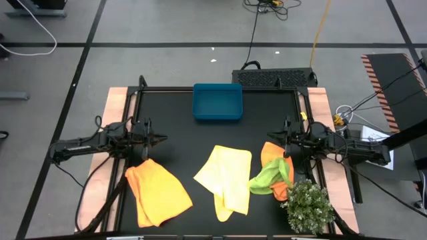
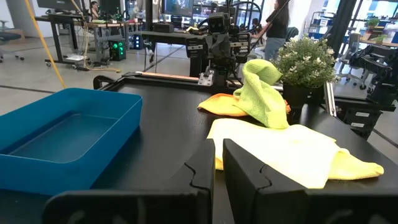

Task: Fold microfiber towels

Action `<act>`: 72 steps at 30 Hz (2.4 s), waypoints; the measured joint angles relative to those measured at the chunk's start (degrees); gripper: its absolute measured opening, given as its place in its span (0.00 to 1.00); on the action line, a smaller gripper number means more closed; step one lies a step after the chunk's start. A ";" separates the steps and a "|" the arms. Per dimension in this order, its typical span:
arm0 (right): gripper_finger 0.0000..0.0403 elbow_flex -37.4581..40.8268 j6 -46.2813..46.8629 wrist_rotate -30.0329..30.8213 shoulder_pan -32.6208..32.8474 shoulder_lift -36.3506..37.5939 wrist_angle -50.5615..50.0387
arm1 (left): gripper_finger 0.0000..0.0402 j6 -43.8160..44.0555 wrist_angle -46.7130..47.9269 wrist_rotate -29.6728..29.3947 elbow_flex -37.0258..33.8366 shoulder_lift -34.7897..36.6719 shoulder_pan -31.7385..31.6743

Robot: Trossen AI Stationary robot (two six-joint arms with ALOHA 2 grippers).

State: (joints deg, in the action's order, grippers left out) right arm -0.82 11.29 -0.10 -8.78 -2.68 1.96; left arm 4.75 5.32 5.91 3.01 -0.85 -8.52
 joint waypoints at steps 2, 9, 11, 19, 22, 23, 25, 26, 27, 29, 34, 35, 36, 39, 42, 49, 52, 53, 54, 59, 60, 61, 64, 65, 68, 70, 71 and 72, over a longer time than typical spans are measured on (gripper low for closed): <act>0.02 0.00 0.00 0.00 0.00 -0.01 0.01 | 0.08 0.00 0.00 0.01 -0.01 0.01 -0.01; 0.02 0.00 0.00 0.00 0.00 0.00 0.02 | 0.08 0.00 0.00 0.01 0.00 0.01 0.01; 0.02 0.02 0.00 0.00 0.00 0.00 0.02 | 0.08 0.00 -0.01 -0.01 0.00 0.01 0.00; 0.02 0.00 -0.02 0.00 0.00 0.00 0.00 | 0.08 0.00 0.00 0.00 -0.01 0.01 0.01; 0.02 0.00 0.00 0.01 0.00 -0.02 0.00 | 0.08 0.00 -0.02 0.01 -0.02 0.01 -0.01; 0.02 0.02 0.00 0.00 0.00 -0.01 0.00 | 0.08 0.00 -0.02 -0.01 0.00 0.01 0.01; 0.02 0.00 0.00 0.00 0.00 0.00 0.02 | 0.08 0.00 -0.01 -0.01 0.00 0.00 -0.01; 0.02 0.02 0.00 0.02 0.00 -0.01 0.01 | 0.08 0.00 -0.02 -0.01 -0.01 0.01 0.01; 0.02 0.02 0.00 0.00 0.00 -0.02 0.02 | 0.08 0.00 -0.01 0.01 0.00 0.01 0.00; 0.02 0.01 -0.01 0.02 0.00 -0.01 0.00 | 0.08 0.00 0.00 0.01 -0.02 0.00 -0.01; 0.02 0.00 0.00 0.00 0.00 -0.01 0.01 | 0.08 0.00 -0.01 -0.01 -0.01 0.00 -0.01; 0.02 0.01 0.00 0.00 0.00 -0.01 0.01 | 0.08 0.00 -0.01 0.00 -0.02 0.00 0.01; 0.02 0.02 0.00 0.00 0.00 0.00 0.02 | 0.08 0.00 -0.01 -0.01 -0.02 0.01 0.01; 0.02 0.00 0.00 0.00 0.00 0.00 0.00 | 0.08 0.00 -0.02 -0.01 -0.02 0.00 0.01; 0.02 0.02 0.00 0.00 0.00 -0.01 0.01 | 0.08 0.00 0.00 0.00 0.00 0.01 0.01; 0.02 0.02 0.00 0.00 0.00 -0.02 0.01 | 0.08 0.00 -0.01 -0.01 -0.02 0.00 0.01; 0.02 0.00 0.00 0.00 0.00 0.00 0.02 | 0.08 0.81 -1.57 0.01 -0.02 -0.01 0.01; 0.02 0.00 0.00 0.00 0.00 0.00 0.00 | 0.08 2.55 -2.34 0.02 0.00 0.01 0.01; 0.02 0.00 0.00 0.00 0.00 0.00 0.02 | 0.08 5.49 -2.92 0.18 0.00 -0.01 0.01; 0.02 0.02 0.00 0.00 0.00 0.00 0.00 | 0.08 25.84 -9.93 0.95 0.00 -0.01 -0.01; 0.02 0.00 0.00 0.02 0.00 0.00 0.00 | 0.08 28.89 -10.89 0.98 0.00 -0.01 0.00; 0.02 0.01 0.00 0.00 0.00 0.00 0.01 | 0.08 30.90 -11.90 0.99 0.00 -0.01 0.01; 0.02 0.00 0.00 0.00 0.00 -0.02 0.02 | 0.08 32.89 -13.37 -0.39 0.00 -0.01 0.01; 0.02 0.01 0.00 0.00 0.00 -0.01 0.01 | 0.08 32.34 -13.26 -1.97 0.00 -0.01 0.01; 0.02 0.00 0.00 0.01 0.00 -0.01 0.01 | 0.08 31.56 -13.35 -7.12 0.00 -0.04 0.01; 0.02 0.02 0.00 0.00 0.00 -0.02 0.00 | 0.08 30.27 -13.99 -7.62 0.00 -0.68 -0.01; 0.02 0.02 0.00 0.00 0.00 0.00 0.00 | 0.08 27.82 -15.45 -7.13 0.00 -1.45 0.00; 0.02 0.02 0.00 0.00 0.00 -0.02 0.00 | 0.08 25.12 -17.54 -6.08 0.00 -2.56 0.01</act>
State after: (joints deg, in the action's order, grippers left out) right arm -0.80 11.29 -0.10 -8.78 -2.70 1.96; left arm 29.88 -12.22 -0.18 3.01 -3.41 -8.51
